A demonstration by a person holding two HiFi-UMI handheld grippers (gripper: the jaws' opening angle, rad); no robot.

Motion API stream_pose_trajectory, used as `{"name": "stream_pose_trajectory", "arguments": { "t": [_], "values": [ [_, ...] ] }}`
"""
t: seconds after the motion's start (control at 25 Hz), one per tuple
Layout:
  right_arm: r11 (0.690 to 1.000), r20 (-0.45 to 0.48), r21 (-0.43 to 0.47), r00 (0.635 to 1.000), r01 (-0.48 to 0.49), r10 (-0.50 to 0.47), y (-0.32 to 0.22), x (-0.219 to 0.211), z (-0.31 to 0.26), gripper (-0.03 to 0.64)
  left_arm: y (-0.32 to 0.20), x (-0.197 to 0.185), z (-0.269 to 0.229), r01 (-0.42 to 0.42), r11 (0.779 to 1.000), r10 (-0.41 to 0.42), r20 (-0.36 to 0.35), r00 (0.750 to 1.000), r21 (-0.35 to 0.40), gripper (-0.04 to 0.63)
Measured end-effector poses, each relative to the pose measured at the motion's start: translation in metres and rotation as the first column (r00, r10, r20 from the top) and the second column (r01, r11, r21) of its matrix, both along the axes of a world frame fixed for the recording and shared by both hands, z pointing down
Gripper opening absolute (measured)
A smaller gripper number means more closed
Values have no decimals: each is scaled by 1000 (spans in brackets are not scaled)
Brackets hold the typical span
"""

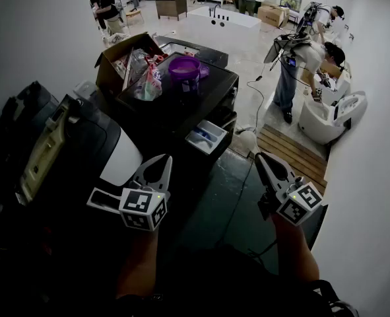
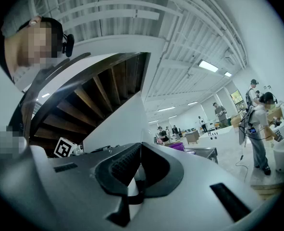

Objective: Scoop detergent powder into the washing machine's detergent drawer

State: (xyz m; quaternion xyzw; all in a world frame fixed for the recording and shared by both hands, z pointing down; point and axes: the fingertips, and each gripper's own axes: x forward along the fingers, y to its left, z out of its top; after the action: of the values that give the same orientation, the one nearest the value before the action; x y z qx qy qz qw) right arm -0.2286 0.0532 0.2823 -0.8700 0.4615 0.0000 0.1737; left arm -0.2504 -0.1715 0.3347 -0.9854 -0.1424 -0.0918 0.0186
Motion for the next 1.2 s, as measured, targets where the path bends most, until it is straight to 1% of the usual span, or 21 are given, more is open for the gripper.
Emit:
{"name": "stream_pose_trajectory", "arguments": {
  "t": [0.12, 0.36, 0.52, 0.64, 0.8, 0.92, 1.2],
  "values": [
    [999, -12, -52, 1000, -14, 13, 8, 3, 11, 21, 5, 1, 0, -3, 1000, 3, 1, 1000, 2, 9],
    [998, -13, -52, 1000, -27, 26, 26, 6, 14, 21, 23, 4, 1, -7, 1000, 7, 5, 1000, 6, 8],
    [1000, -8, -24, 1000, -8, 8, 40, 6, 9, 21, 42, 6, 1, -7, 1000, 7, 6, 1000, 7, 8],
    [1000, -3, -26, 1000, 0, 0, 59, 6, 14, 21, 61, 5, 1, -3, 1000, 2, 4, 1000, 13, 9],
    [1000, 21, 5, 999, 28, -29, 85, 0, 18, 21, 87, 1, 2, 11, 1000, -11, 4, 1000, 12, 9],
    [999, 16, 11, 999, 33, -34, 104, -4, 20, 21, 104, -3, 3, 24, 1000, -24, 8, 1000, 6, 9],
    [999, 40, 27, 998, 38, -39, 129, -4, 26, 21, 131, -4, 3, 18, 999, -18, 10, 1000, 26, 9]
  ]
}}
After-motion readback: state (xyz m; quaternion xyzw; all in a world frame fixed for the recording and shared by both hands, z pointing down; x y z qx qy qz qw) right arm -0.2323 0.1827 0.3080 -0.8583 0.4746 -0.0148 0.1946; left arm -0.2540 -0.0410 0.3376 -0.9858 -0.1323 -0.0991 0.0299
